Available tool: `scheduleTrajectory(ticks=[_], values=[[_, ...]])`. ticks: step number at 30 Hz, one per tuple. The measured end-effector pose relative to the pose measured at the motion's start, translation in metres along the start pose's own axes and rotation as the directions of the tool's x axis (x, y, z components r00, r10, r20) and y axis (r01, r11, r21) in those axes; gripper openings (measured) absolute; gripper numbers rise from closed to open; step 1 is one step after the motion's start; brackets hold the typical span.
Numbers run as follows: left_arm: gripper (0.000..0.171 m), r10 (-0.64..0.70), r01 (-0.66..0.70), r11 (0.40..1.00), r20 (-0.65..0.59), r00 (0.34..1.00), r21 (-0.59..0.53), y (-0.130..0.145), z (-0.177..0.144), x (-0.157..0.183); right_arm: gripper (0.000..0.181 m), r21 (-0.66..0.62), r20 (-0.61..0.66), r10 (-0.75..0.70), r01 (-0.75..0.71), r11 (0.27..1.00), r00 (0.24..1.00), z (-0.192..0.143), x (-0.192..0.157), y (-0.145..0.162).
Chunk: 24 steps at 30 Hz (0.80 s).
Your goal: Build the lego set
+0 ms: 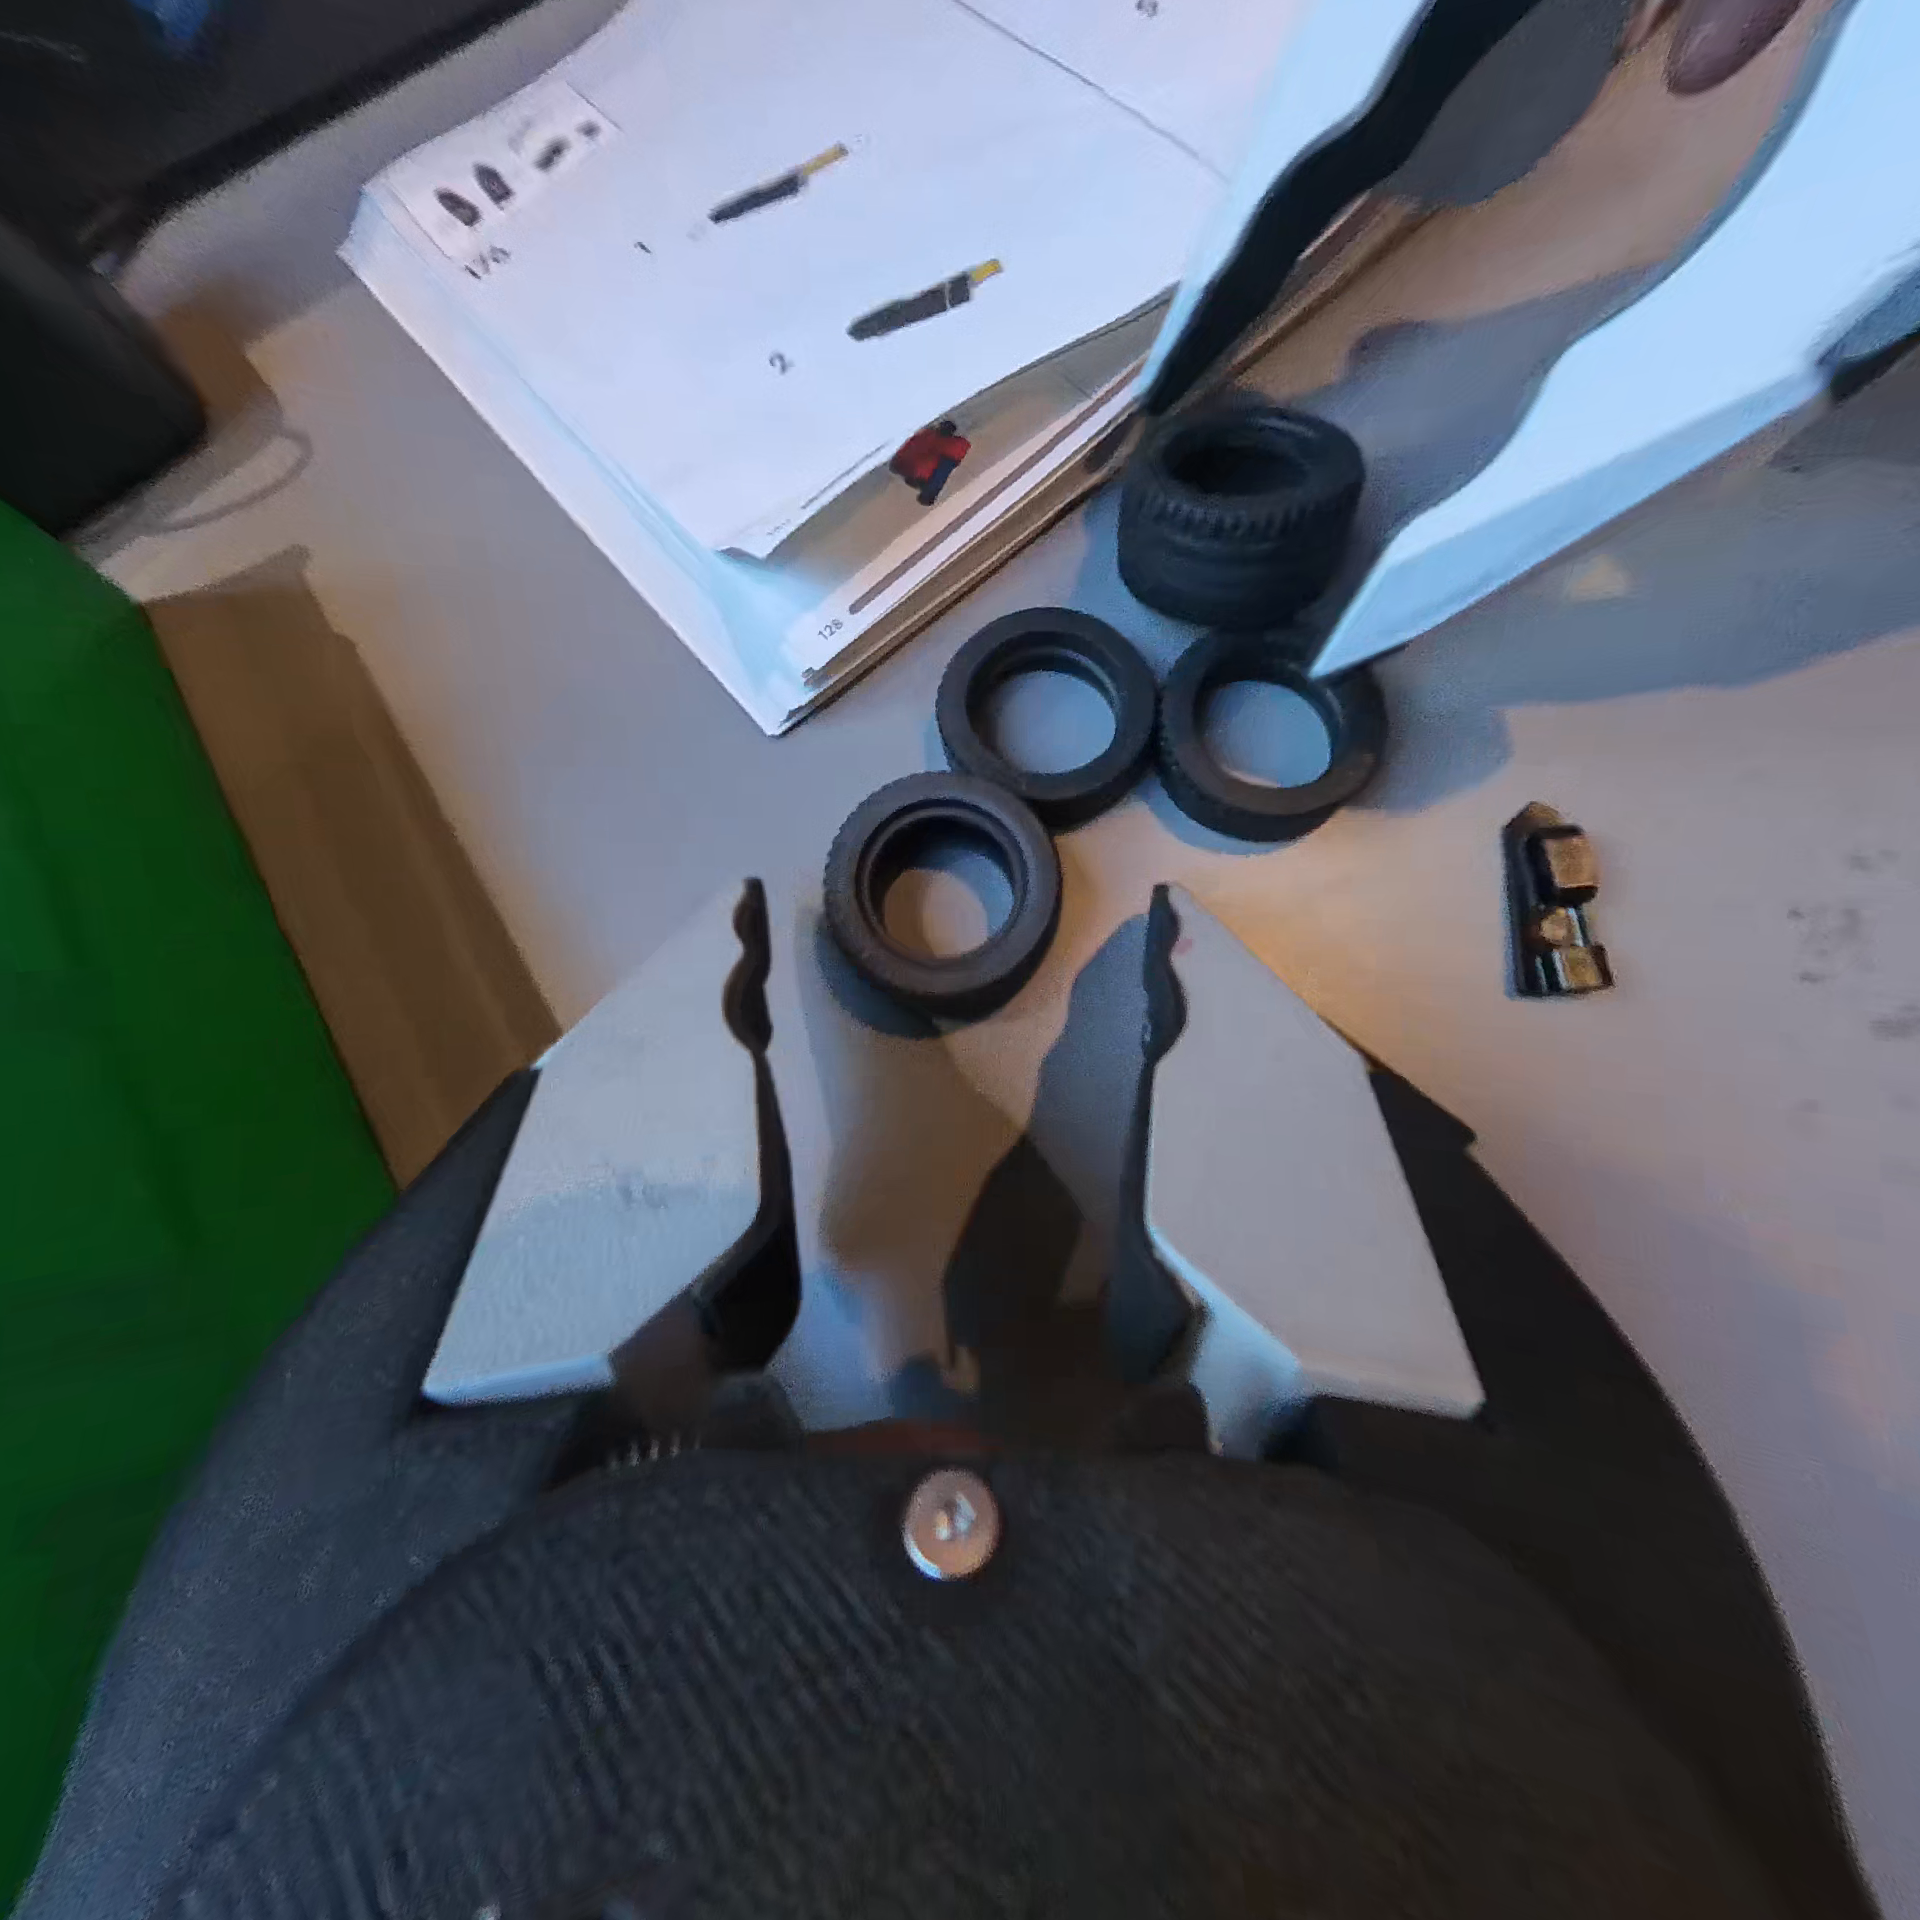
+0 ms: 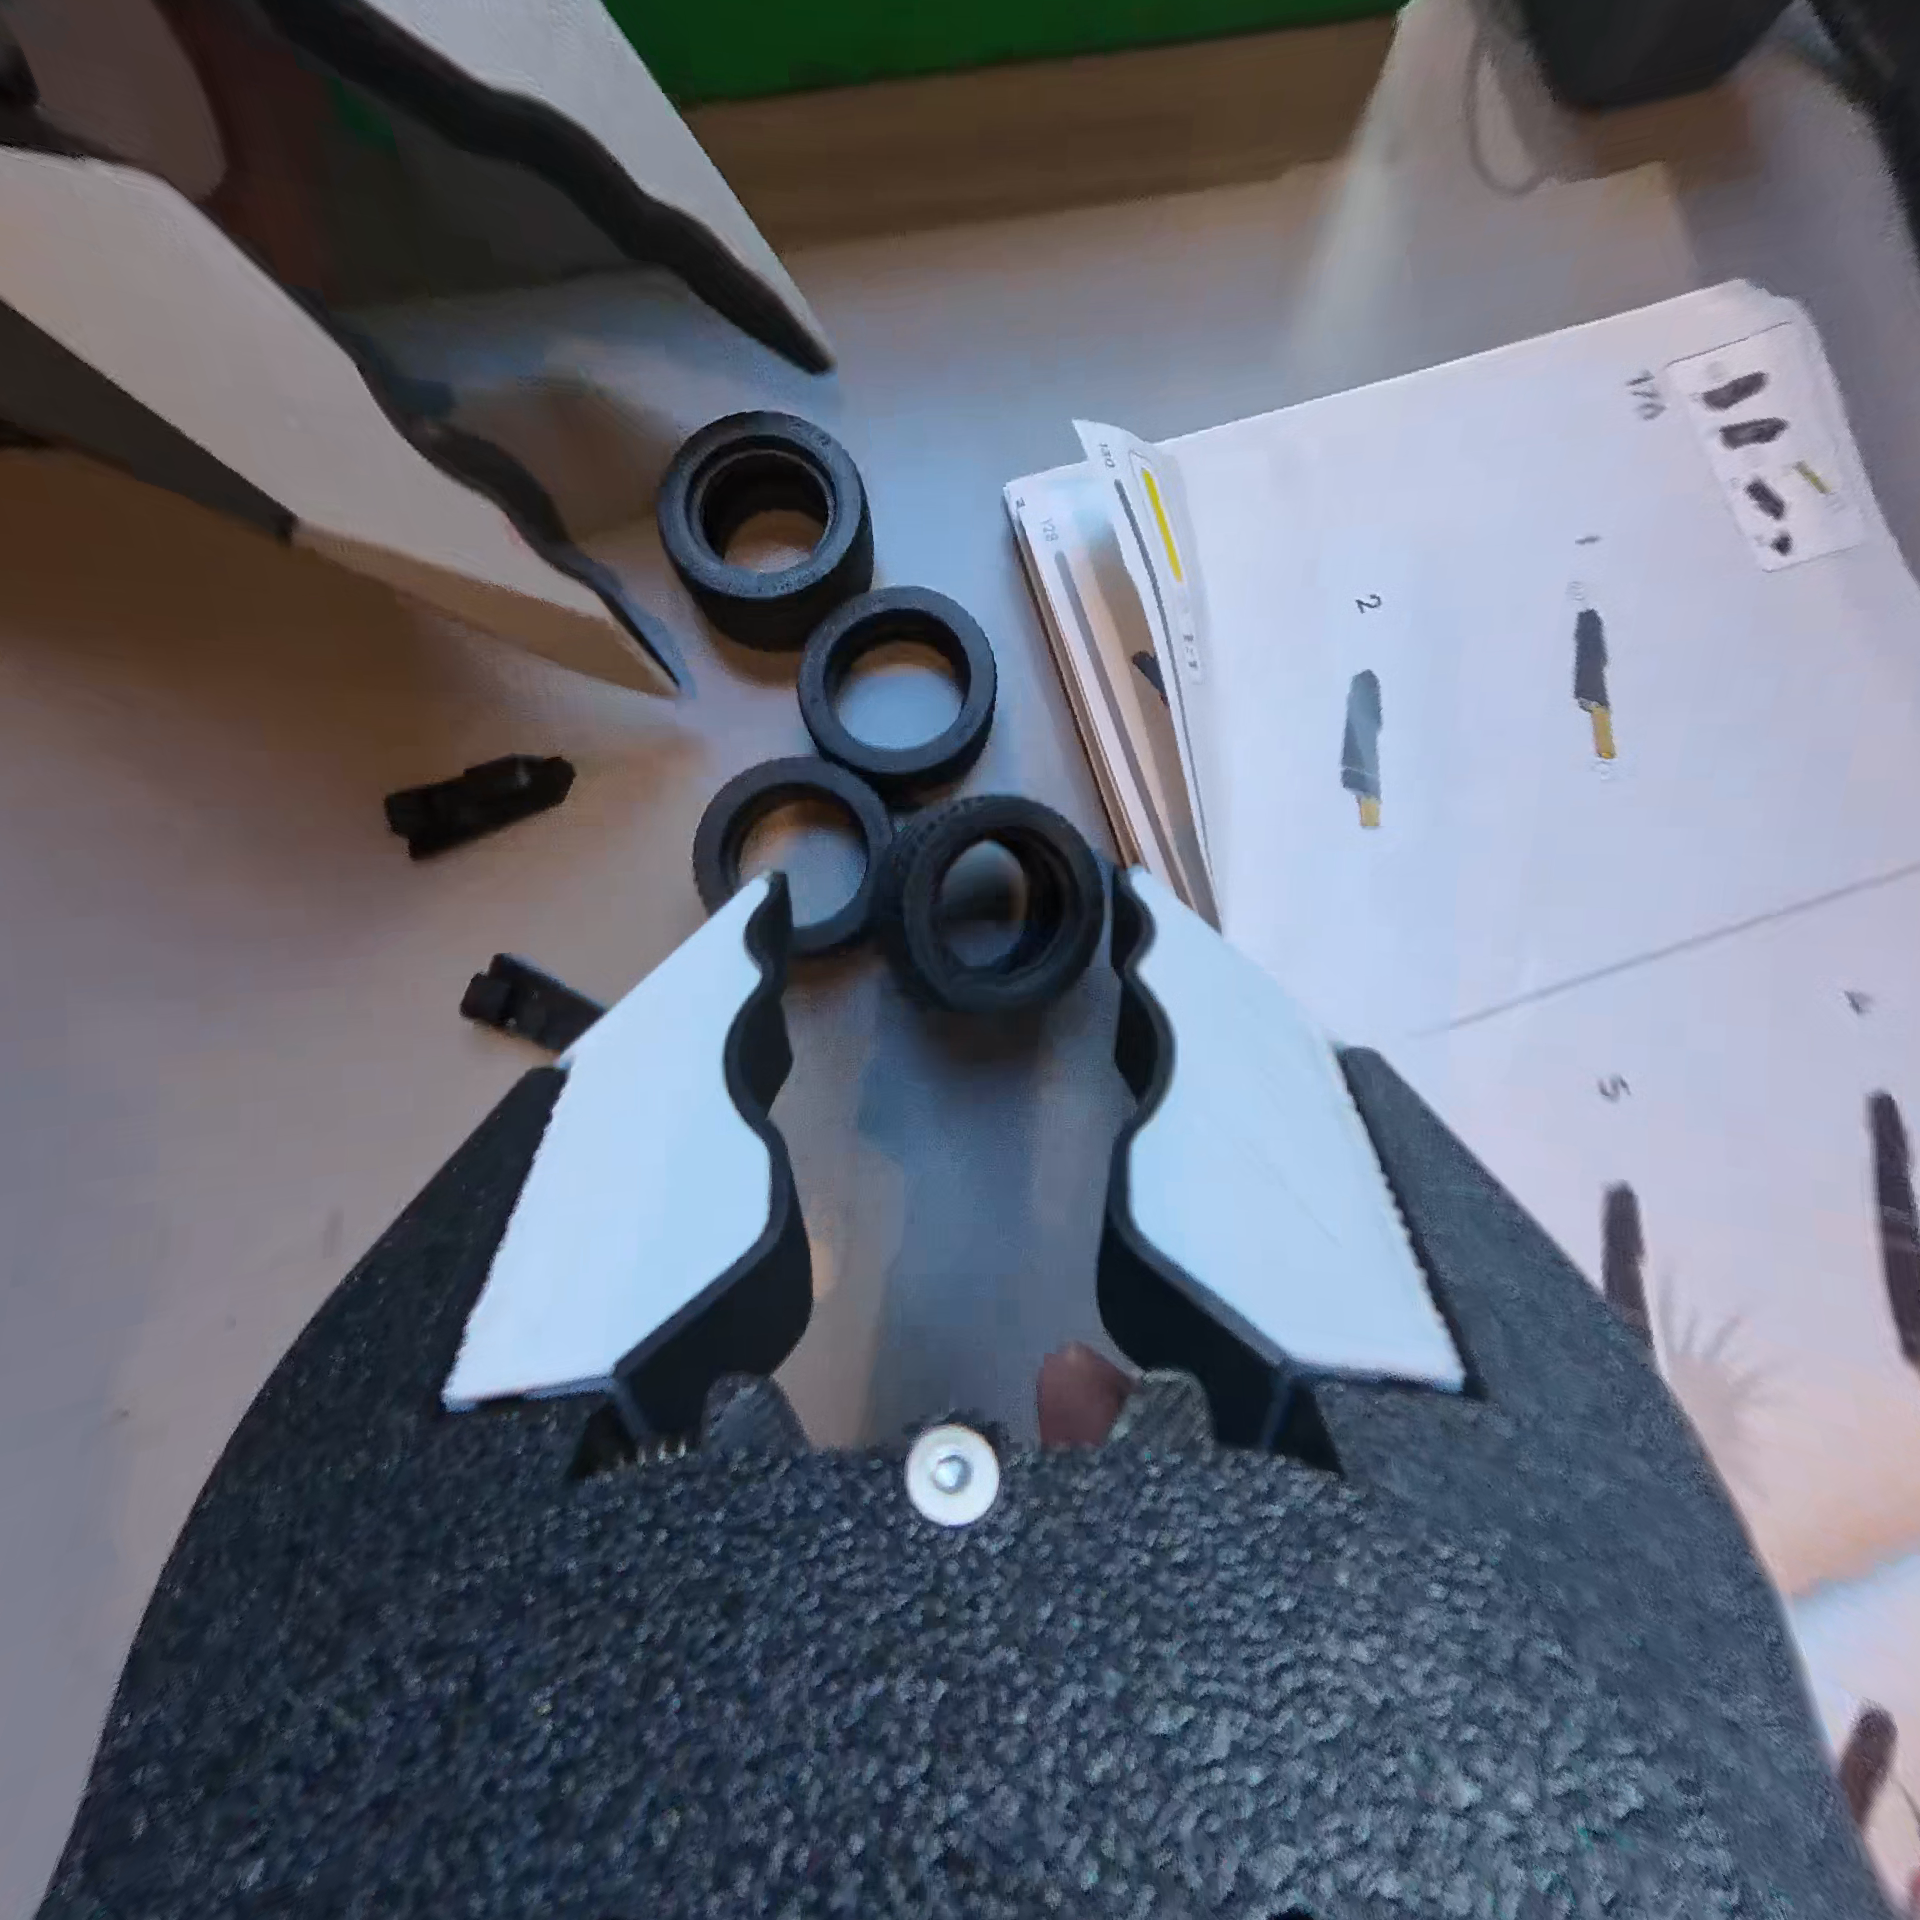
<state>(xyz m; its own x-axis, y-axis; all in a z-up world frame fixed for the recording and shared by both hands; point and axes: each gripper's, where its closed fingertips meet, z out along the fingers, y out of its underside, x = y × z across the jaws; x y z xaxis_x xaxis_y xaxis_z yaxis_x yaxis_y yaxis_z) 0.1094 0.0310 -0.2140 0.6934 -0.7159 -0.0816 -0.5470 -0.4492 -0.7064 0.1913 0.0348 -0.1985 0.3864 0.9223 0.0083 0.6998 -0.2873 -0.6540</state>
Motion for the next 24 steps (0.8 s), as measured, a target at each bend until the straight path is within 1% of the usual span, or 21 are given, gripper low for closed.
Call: scheduleTrajectory(ticks=[2,4,5,7,9,12,13,14,15,17,19,21,24], values=[[0.072,0.001,0.0,0.998,-0.014,1.0,0.055,-0.001,-0.015,0.004,0.062,0.037,-0.021,0.019,-0.018,0.999,1.0,-0.02,-0.002,0.006],[0.076,-0.002,0.01,0.992,-0.065,0.998,0.128,-0.002,-0.032,0.018,0.062,0.063,0.011,0.078,-0.079,0.995,0.997,-0.033,-0.014,0.015],[0.074,0.011,0.005,0.988,-0.104,0.995,0.154,-0.002,-0.039,0.029,0.061,0.073,0.055,0.114,-0.118,0.99,0.992,-0.036,-0.027,0.018],[0.064,0.051,-0.02,0.984,-0.174,0.983,0.176,0.004,-0.048,0.05,0.06,0.069,0.112,0.154,-0.162,0.984,0.982,-0.033,-0.051,0.025],[0.059,0.098,-0.067,0.987,-0.211,0.973,0.148,0.014,-0.045,0.063,0.057,0.053,0.111,0.145,-0.152,0.987,0.983,-0.021,-0.066,0.03],[0.049,0.17,-0.16,0.985,-0.207,0.963,0.061,0.033,-0.032,0.066,0.054,0.028,0.11,0.098,-0.102,0.994,0.989,-0.001,-0.077,0.028],[0.046,0.177,-0.168,0.984,-0.222,0.959,0.057,0.034,-0.03,0.069,0.049,0.01,0.126,0.084,-0.086,0.996,0.989,0.005,-0.08,0.029],[0.038,0.178,-0.17,0.984,-0.255,0.951,0.053,0.035,-0.03,0.073,0.045,0.001,0.138,0.069,-0.07,0.998,0.988,0.008,-0.081,0.028],[0.033,0.169,-0.162,0.986,-0.278,0.946,0.048,0.035,-0.029,0.076,0.035,-0.004,0.152,0.05,-0.05,0.999,0.987,0.008,-0.083,0.028],[0.027,0.155,-0.148,0.988,-0.275,0.949,0.046,0.033,-0.027,0.075,0.015,-0.028,0.156,0.011,-0.007,1.0,0.988,0.006,-0.083,0.033],[0.017,0.157,-0.149,0.988,-0.28,0.947,0.047,0.03,-0.025,0.078,0.014,-0.045,0.154,0.003,0.004,0.999,0.988,-0.002,-0.079,0.043],[0.016,0.163,-0.155,0.987,-0.287,0.944,0.049,0.026,-0.022,0.084,0.014,-0.053,0.128,0.021,-0.015,0.998,0.992,-0.012,-0.069,0.055],[0.016,0.17,-0.161,0.986,-0.327,0.93,0.052,0.019,-0.016,0.104,0.015,-0.069,0.099,0.033,-0.026,0.997,0.995,-0.029,-0.058,0.076]])
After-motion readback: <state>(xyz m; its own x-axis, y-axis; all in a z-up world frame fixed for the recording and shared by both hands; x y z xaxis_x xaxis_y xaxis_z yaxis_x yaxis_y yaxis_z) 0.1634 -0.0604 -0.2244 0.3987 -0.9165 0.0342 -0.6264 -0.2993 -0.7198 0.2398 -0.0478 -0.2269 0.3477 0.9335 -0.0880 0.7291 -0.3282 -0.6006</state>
